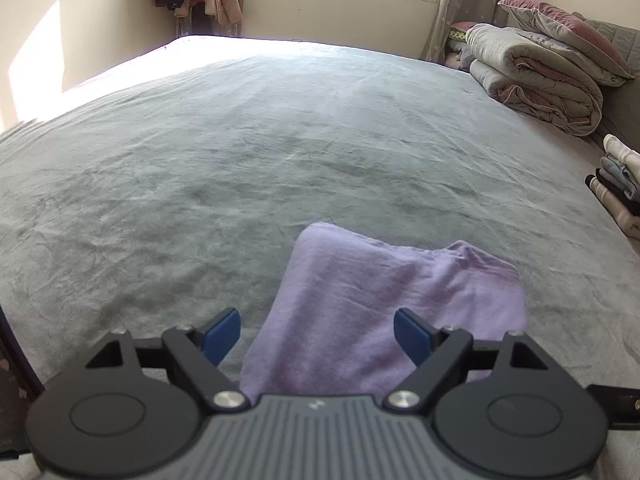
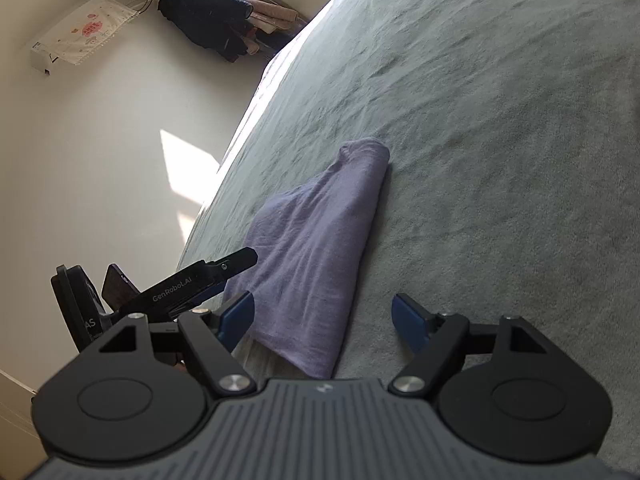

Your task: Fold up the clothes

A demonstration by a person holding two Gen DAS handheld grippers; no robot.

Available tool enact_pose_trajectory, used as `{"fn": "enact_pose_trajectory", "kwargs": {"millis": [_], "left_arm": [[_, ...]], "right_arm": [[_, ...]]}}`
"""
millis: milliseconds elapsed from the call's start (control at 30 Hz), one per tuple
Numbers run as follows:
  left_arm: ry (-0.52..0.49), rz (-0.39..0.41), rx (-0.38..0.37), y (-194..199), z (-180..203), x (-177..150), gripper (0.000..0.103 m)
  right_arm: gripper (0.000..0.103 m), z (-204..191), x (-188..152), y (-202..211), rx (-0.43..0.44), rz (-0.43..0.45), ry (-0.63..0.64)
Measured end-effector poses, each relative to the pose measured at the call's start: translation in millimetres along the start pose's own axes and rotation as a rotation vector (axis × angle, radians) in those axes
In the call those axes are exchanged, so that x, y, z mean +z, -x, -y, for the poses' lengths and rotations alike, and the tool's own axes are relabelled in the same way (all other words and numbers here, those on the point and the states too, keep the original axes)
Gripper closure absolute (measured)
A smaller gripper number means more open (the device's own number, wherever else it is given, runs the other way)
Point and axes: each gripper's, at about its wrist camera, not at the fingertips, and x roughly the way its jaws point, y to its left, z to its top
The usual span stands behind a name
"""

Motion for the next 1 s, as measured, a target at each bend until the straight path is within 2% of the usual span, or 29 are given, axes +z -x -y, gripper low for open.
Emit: {"fn": "enact_pose_trajectory", "kwargs": {"millis": [133,233,333,433,500,533,567,600,667,733,833,1000], "left_arm": [[0.077,-0.065,-0.052,-19,-12,2,0.029],[0.153,-0.062,-0.112,-24,-21,0,0.030],[0.221,-0.054,-0.174,-25,-29,-3,0.039],[0.288,-0.045,-0.235,-27,-38,-6,0.050],[0.306,-0.042,-0.248,-27,-40,-8,0.053],[0.321,-0.042,-0.257,-28,-42,-9,0.059],[0.339,-0.042,-0.269,-28,-44,-10,0.066],[0.357,-0.043,-0.282,-28,-46,-11,0.069],[0.397,-0.038,-0.309,-28,-50,-14,0.081],[0.442,-0.022,-0.344,-25,-53,-15,0.086],[0.502,-0.010,-0.393,-19,-53,-14,0.088],[0.562,-0.030,-0.424,-8,-41,-8,0.088]], "right_arm": [[0.024,-1,9,-12,0.000,0.008,-0.035],[0.024,-2,13,-20,-0.006,0.020,-0.056],[0.026,-4,15,-28,-0.015,0.036,-0.070],[0.035,-4,17,-34,-0.033,0.062,-0.086],[0.055,0,17,-38,-0.045,0.081,-0.115],[0.062,5,17,-40,-0.048,0.090,-0.145],[0.078,10,17,-42,-0.051,0.098,-0.175],[0.088,17,16,-42,-0.042,0.102,-0.213],[0.088,23,14,-36,-0.009,0.122,-0.247],[0.086,25,12,-29,0.017,0.137,-0.262],[0.087,24,12,-15,0.027,0.149,-0.252],[0.087,18,21,14,0.034,0.170,-0.224]]}}
